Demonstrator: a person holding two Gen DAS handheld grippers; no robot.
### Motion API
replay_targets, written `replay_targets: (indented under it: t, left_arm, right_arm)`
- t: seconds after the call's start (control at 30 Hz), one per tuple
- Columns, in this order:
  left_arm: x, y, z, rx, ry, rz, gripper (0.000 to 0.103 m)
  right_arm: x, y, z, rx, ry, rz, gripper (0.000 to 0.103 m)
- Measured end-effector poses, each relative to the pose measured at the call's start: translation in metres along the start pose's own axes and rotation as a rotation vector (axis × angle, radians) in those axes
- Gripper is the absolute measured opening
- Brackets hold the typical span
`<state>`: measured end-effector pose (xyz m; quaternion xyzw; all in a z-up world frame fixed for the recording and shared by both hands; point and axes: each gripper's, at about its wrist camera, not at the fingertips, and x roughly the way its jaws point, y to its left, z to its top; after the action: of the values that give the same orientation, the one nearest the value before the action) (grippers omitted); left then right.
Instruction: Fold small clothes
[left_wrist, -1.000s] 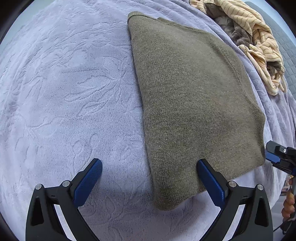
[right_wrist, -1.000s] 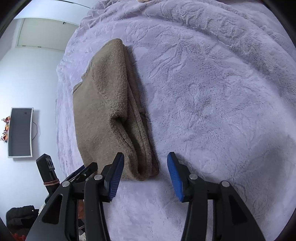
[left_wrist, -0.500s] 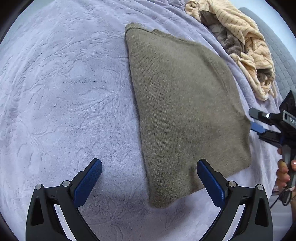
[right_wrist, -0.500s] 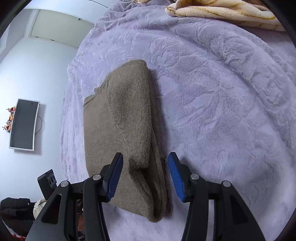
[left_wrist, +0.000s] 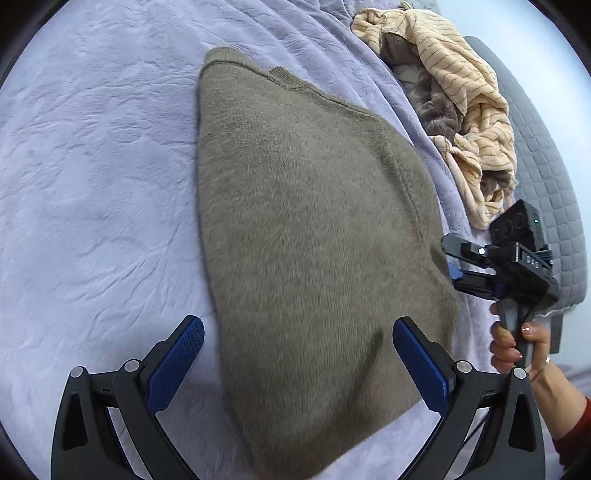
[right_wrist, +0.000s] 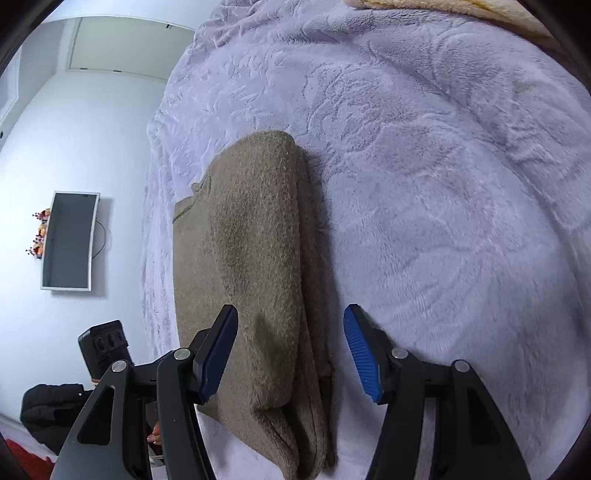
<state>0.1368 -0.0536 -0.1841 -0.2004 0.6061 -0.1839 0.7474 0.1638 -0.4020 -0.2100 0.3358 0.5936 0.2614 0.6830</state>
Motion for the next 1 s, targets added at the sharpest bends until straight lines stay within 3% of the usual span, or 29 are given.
replay_targets:
  t: [0.13, 0.33, 0.4, 0.43, 0.47, 0.57, 0.83, 1.0]
  left_arm:
    - [0.018, -0.001, 0.017, -0.041, 0.012, -0.087, 0.102]
    - [0.033, -0.004, 0.026, -0.066, 0.0, -0.099, 0.102]
    - [0.032, -0.007, 0.025, -0.054, -0.007, -0.061, 0.093]
    - [0.031, -0.009, 0.025, -0.044, -0.012, -0.02, 0.078]
    - [0.029, -0.01, 0.024, -0.034, -0.014, -0.01, 0.071]
    - [0.015, -0.01, 0.022, -0.028, -0.045, -0.046, 0.055]
    - [-0.035, -0.016, 0.008, 0.006, -0.104, -0.089, 0.052]
    - [-0.078, -0.013, -0.021, -0.007, -0.126, -0.098, 0.052]
  right_arm:
    - [0.021, -0.001, 0.016, -0.035, 0.085, 0.04, 0.066]
    - [0.046, 0.014, 0.03, -0.121, 0.143, 0.094, 0.068]
    - [0.051, 0.012, 0.031, -0.091, 0.146, 0.108, 0.066]
    - [0.053, 0.01, 0.031, -0.066, 0.143, 0.113, 0.054]
    - [0.054, 0.009, 0.03, -0.048, 0.144, 0.126, 0.039]
    - [0.05, 0.014, 0.023, -0.025, 0.119, 0.184, 0.036]
    - [0.034, 0.051, 0.002, -0.011, 0.099, 0.273, 0.036]
    - [0.02, 0.071, -0.023, 0.002, 0.104, 0.318, 0.036]
